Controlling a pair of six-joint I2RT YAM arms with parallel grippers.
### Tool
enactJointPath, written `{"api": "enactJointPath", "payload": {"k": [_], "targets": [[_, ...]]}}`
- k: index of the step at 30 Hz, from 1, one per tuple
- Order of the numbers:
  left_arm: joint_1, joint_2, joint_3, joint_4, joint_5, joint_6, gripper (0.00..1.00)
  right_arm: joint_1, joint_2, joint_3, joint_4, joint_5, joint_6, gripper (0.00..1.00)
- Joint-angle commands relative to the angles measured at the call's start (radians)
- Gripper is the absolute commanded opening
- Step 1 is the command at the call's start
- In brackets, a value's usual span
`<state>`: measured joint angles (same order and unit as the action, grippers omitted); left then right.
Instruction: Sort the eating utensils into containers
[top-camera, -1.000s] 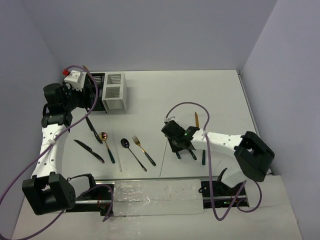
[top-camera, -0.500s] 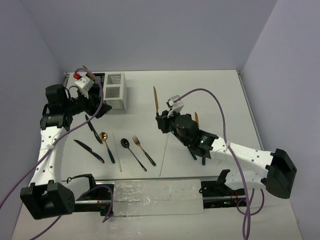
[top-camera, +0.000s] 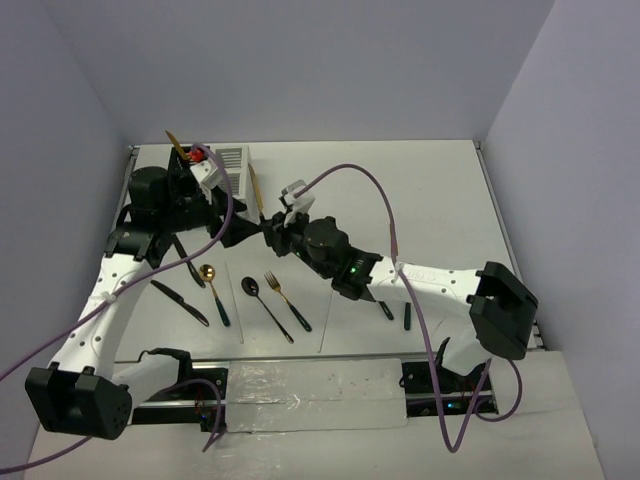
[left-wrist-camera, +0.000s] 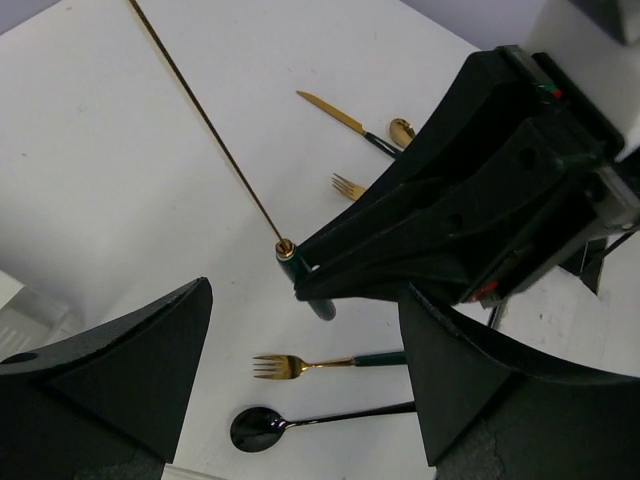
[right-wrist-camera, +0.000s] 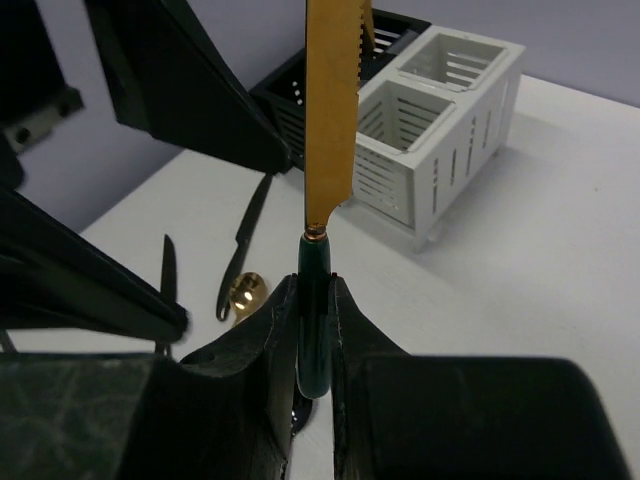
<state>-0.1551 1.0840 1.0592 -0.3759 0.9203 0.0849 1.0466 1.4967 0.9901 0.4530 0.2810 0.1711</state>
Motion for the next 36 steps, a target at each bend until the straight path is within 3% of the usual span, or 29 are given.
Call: {"api": "enactJointPath", "payload": {"k": [1,11,17,22,36], "targets": [[-0.029,0.011,-0.028,0.098,-0.092,-0.051,0.84,0.009,0.031,0.084,0.076,-0.025,0.019,0.0],[-0.044,0.056,-0.056,0.255,-0.259,-0.2,0.71,0.03,0.085,0.13,0.075,-0.057,0.013,0.0],[-0.044,0.051,-0.065,0.305,-0.288,-0.27,0.56,0.032,0.091,0.119,0.076,-0.068,0.018,0.0],[-0.038,0.036,-0.028,0.295,-0.276,-0.307,0.61,0.03,0.079,0.085,0.093,-0.065,0.036,0.0],[-0.035,0.042,0.042,0.267,-0.334,-0.363,0.56,0.015,0.108,0.108,0.062,-0.088,0.07,0.0]]}}
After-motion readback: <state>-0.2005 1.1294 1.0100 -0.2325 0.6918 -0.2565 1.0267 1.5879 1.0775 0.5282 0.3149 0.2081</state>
